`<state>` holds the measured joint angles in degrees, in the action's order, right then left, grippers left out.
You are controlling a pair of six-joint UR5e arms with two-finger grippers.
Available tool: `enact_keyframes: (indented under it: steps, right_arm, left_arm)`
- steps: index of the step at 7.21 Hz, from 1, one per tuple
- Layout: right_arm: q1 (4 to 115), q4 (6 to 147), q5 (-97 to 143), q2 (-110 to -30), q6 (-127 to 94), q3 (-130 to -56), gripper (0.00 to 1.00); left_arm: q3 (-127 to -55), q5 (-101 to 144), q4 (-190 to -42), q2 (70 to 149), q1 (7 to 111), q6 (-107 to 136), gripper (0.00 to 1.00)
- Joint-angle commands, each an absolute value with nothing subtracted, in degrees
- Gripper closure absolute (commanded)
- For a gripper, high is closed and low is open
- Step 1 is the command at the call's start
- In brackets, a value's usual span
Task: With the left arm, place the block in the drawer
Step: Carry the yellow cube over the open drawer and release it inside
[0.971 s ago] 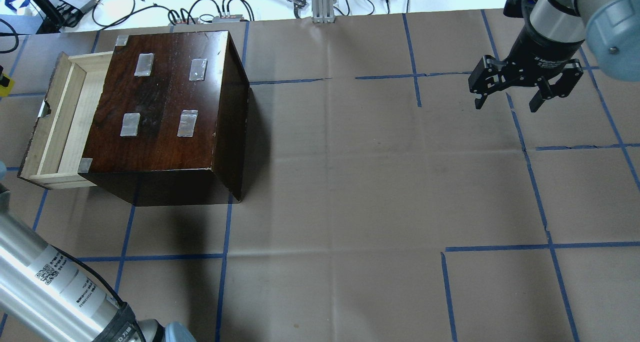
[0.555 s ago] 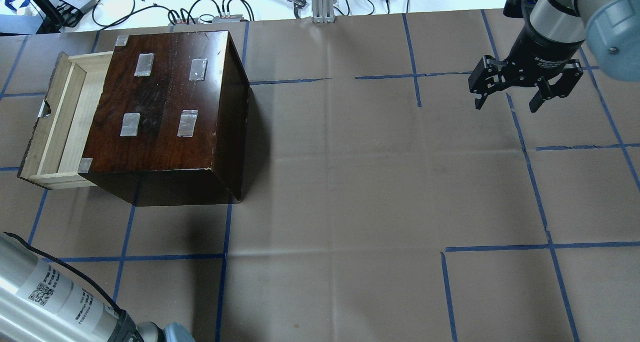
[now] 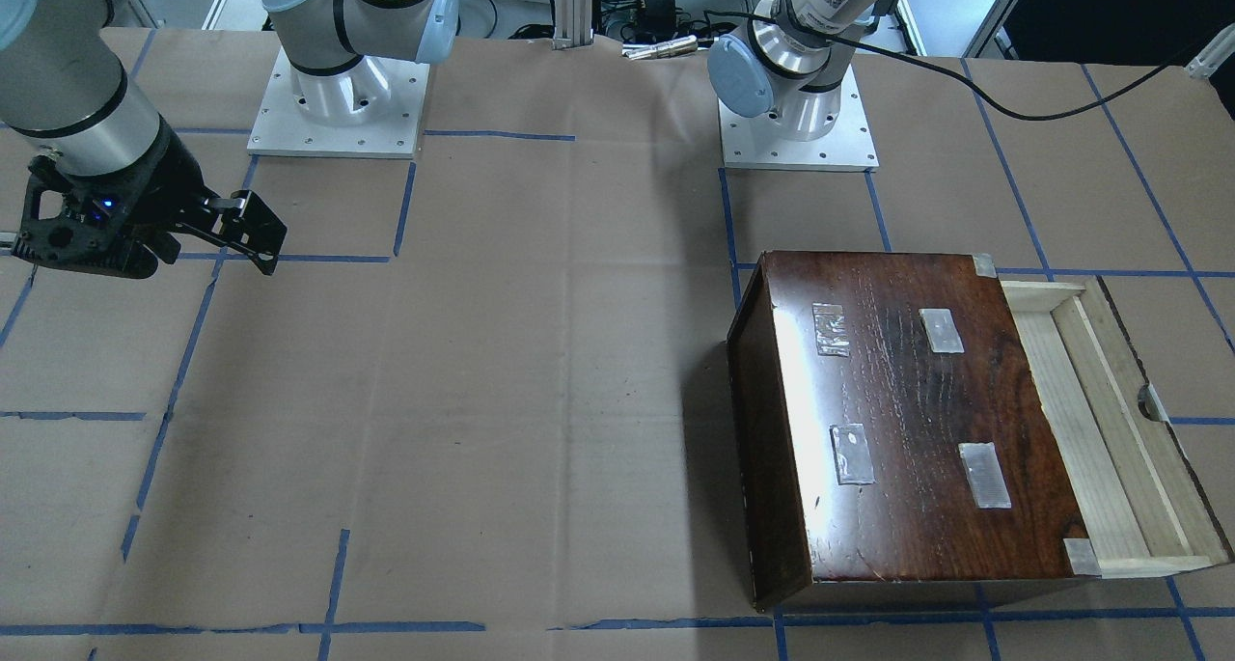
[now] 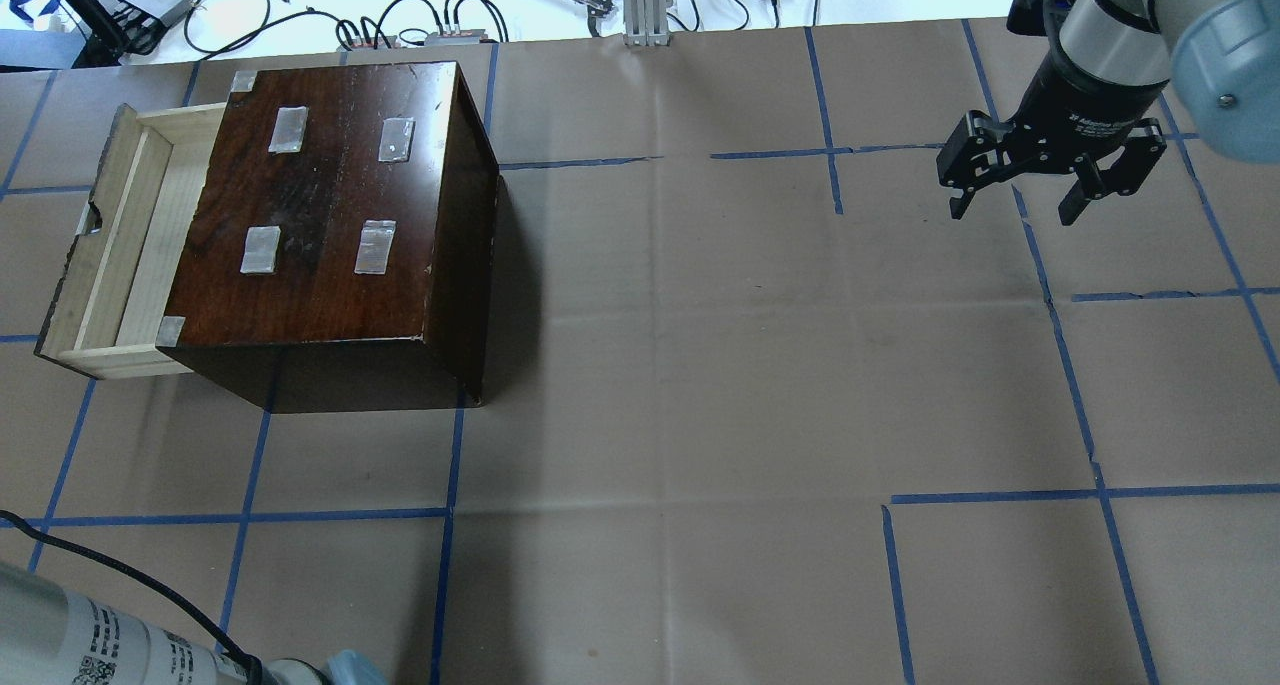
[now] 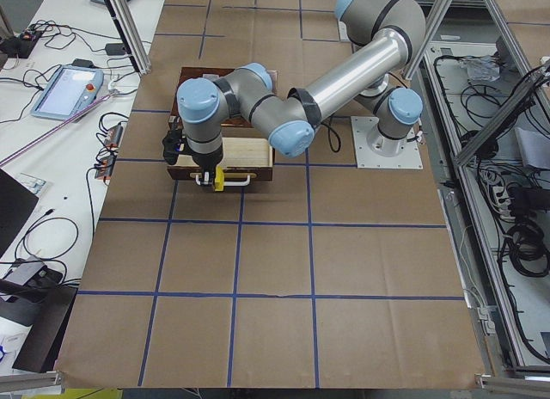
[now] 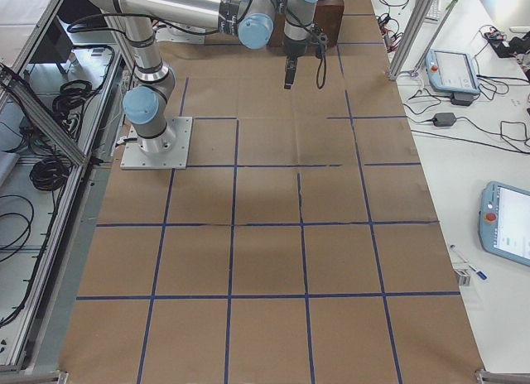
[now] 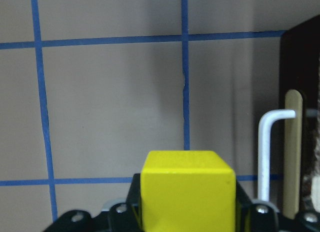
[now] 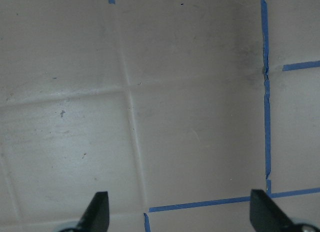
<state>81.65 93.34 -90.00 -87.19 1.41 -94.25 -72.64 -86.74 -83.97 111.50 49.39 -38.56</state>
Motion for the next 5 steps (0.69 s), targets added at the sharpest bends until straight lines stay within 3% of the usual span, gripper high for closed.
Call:
enact_keyframes:
  steps: [1,5]
  right_arm:
    - [81.7,93.3,-90.0,-87.2,1.4,-94.3,0.00]
    - [81.7,93.3,-90.0,-87.2,1.4,-94.3,0.00]
  left_arm:
    - [-78.6,-86.5,-83.7,106.7,49.7,-35.3,0.77]
    - [-83.4,-86.7,-82.9,103.5,57.3,-27.7,0.77]
